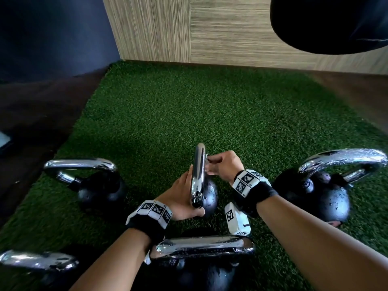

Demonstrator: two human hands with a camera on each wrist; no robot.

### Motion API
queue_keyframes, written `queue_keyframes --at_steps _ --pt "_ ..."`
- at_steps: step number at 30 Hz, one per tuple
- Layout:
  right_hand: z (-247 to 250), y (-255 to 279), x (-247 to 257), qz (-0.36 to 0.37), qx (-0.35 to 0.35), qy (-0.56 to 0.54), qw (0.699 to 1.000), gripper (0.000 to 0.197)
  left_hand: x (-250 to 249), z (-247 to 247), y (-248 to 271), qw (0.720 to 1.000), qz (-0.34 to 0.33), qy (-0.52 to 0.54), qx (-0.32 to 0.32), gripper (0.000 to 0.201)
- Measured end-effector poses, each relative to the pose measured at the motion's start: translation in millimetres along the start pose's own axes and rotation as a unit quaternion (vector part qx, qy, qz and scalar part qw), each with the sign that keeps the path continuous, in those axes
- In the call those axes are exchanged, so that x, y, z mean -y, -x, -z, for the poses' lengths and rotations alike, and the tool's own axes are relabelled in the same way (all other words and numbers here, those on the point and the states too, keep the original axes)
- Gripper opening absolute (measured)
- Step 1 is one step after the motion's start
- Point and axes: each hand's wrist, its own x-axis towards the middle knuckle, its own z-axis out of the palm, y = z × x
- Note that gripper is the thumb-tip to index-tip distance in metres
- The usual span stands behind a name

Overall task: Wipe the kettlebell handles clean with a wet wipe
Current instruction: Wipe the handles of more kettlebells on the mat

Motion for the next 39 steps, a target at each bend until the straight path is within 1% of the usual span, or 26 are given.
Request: queue_keyframes --at_steps 2,3,5,7,10,11,12,15,17,19,21,24,27,28,29,31,32,34,36,39 --pt "-1 -2 7 0.004 -0.030 -0.046 0.998 0.020 1 0 -2 1.000 -0.003 -0.016 0.001 0.124" --pt "-1 -3 9 0.020 -0.048 -0.067 0.996 0.018 1 0 -2 1.000 -0.002 -0.015 -0.002 0.124" --pt "-1 -6 8 0.062 -0.076 -0.070 0.993 0.015 3 -1 -2 1.000 0.005 0.000 -0.011 0.124" --pt "-1 -4 4 0.073 -0.076 -0.063 0.992 0.015 4 -1 -3 1.000 0.007 0.005 -0.012 0.127" --pt "-1 -6 3 0.057 -0.060 -0.070 0.994 0.017 5 -1 -5 1.000 0.010 0.000 -0.008 0.127" --pt "0 -8 6 0.071 -0.068 -0.066 0.993 0.017 5 -1 -6 1.000 0.013 -0.002 -0.005 0.127" --pt "1 -10 9 0.095 -0.082 -0.052 0.991 0.019 6 0 -7 1.000 0.017 -0.003 -0.002 0.126" --pt "4 -9 16 0.186 -0.113 0.037 0.975 0.022 8 2 -10 1.000 0.029 0.009 0.009 0.121" --pt "7 -2 19 0.251 -0.105 0.100 0.957 0.026 9 3 -11 1.000 0.024 0.015 0.011 0.112" --pt "12 4 25 0.282 -0.079 0.143 0.945 0.025 10 5 -13 1.000 0.018 0.019 0.010 0.105" --pt "16 6 34 0.283 -0.055 0.162 0.944 0.025 10 6 -15 0.999 0.027 0.034 0.005 0.100" --pt "19 5 51 0.256 -0.024 0.139 0.956 0.025 8 9 -20 0.998 0.056 0.018 0.027 0.089" --pt "18 11 59 0.268 0.006 0.191 0.944 0.024 14 15 -25 0.994 0.092 0.033 0.050 0.075" --pt "17 15 60 0.268 0.026 0.196 0.943 0.025 18 15 -27 0.993 0.096 0.058 0.047 0.075" --pt "17 18 61 0.267 0.045 0.195 0.943 0.026 22 14 -28 0.991 0.095 0.091 0.036 0.082" --pt "14 24 65 0.269 0.065 0.192 0.942 0.027 26 13 -28 0.987 0.069 0.141 0.009 0.100" --pt "14 26 68 0.264 0.073 0.186 0.944 0.026 25 13 -27 0.987 0.055 0.150 -0.001 0.105" --pt "14 27 74 0.243 0.091 0.158 0.953 0.024 21 14 -26 0.985 0.047 0.166 -0.007 0.103" --pt "13 30 77 0.229 0.111 0.135 0.957 0.021 18 15 -27 0.983 0.050 0.177 -0.004 0.093" --pt "7 41 71 0.216 0.129 0.149 0.956 0.026 17 17 -27 0.985 0.043 0.166 0.018 0.091"
